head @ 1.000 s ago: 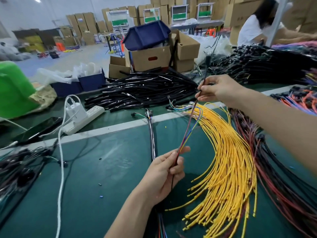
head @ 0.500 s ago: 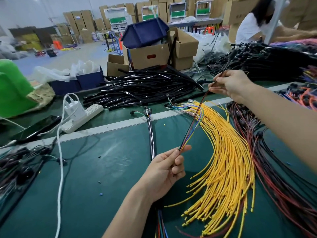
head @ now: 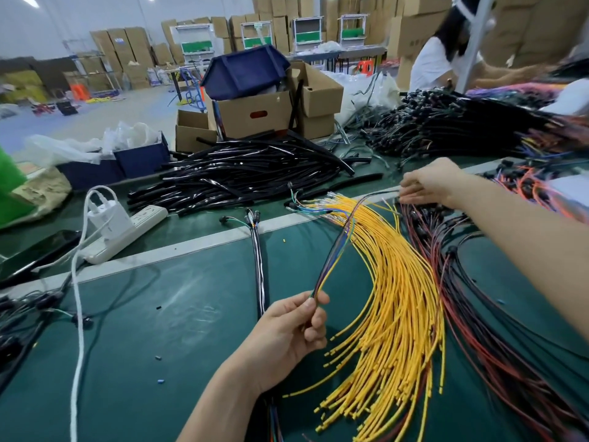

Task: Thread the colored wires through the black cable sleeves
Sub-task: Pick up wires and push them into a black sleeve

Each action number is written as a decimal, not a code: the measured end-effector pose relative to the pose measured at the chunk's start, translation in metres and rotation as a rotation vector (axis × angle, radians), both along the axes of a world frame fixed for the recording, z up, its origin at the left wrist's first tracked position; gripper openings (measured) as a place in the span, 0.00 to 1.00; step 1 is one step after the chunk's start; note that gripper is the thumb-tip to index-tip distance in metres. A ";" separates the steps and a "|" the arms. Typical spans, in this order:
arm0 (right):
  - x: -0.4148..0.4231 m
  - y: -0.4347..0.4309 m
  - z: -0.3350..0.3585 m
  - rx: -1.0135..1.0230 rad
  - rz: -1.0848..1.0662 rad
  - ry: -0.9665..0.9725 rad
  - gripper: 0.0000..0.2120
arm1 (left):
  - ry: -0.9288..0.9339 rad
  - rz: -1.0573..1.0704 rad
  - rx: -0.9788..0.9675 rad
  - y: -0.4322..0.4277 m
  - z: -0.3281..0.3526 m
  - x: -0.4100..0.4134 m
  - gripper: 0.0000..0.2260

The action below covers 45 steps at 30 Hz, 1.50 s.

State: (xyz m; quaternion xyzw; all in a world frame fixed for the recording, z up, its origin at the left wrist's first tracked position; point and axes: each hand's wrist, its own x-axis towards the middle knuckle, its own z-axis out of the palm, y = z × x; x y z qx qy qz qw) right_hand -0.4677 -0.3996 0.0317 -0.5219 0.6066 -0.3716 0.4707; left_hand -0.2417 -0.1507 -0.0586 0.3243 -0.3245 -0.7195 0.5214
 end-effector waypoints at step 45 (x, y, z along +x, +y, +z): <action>-0.137 -0.016 -0.064 -0.532 -0.706 0.698 0.11 | 0.027 0.027 0.006 -0.005 0.000 -0.006 0.08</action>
